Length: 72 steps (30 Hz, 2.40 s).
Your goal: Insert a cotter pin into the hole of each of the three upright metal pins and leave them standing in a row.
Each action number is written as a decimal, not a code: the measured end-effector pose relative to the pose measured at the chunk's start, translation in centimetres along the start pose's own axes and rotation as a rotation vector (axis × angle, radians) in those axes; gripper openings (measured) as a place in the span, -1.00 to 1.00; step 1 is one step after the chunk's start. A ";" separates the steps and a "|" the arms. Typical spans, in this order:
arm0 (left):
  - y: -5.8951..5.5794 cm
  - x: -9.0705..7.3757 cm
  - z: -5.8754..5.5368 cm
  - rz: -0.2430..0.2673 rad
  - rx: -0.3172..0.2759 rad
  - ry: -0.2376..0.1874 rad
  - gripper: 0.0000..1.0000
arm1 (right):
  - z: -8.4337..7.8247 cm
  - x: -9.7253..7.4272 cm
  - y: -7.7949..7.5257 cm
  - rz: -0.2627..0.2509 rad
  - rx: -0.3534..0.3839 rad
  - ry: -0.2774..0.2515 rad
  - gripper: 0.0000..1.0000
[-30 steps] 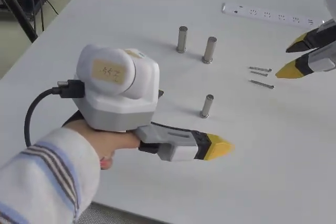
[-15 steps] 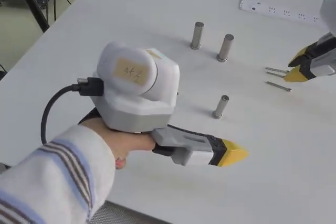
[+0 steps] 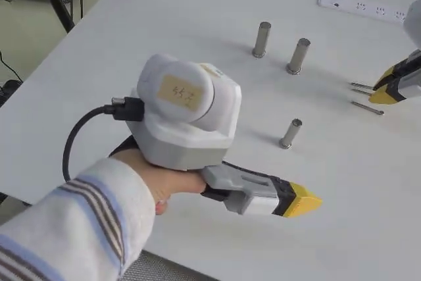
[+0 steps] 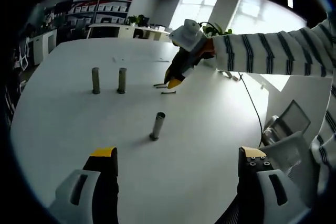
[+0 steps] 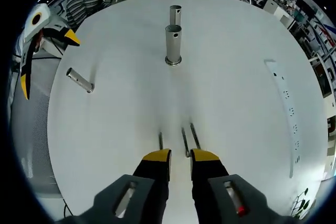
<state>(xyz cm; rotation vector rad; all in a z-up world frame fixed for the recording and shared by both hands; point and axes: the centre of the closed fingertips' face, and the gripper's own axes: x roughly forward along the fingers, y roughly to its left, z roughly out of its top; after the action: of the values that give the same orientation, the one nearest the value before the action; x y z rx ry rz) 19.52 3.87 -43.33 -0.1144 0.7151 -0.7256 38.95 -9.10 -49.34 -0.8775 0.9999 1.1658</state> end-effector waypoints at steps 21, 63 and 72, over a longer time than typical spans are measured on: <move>0.0 0.1 -0.6 -0.005 -0.010 0.015 0.89 | 0.0 1.0 -1.0 0.007 -0.024 0.044 -1.00; -0.1 -1.0 0.9 0.004 -0.005 -0.044 0.84 | 1.6 -2.3 2.3 -0.029 -0.172 0.056 -1.00; 0.0 -1.0 2.5 -0.010 -0.009 -0.068 0.77 | 4.5 -5.2 5.1 -0.070 -0.222 -0.066 -1.00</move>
<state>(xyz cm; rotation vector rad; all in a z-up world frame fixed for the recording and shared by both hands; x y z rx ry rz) 20.57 4.23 -40.89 -0.1498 0.6536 -0.7247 34.14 -5.62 -43.14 -1.0340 0.7899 1.2540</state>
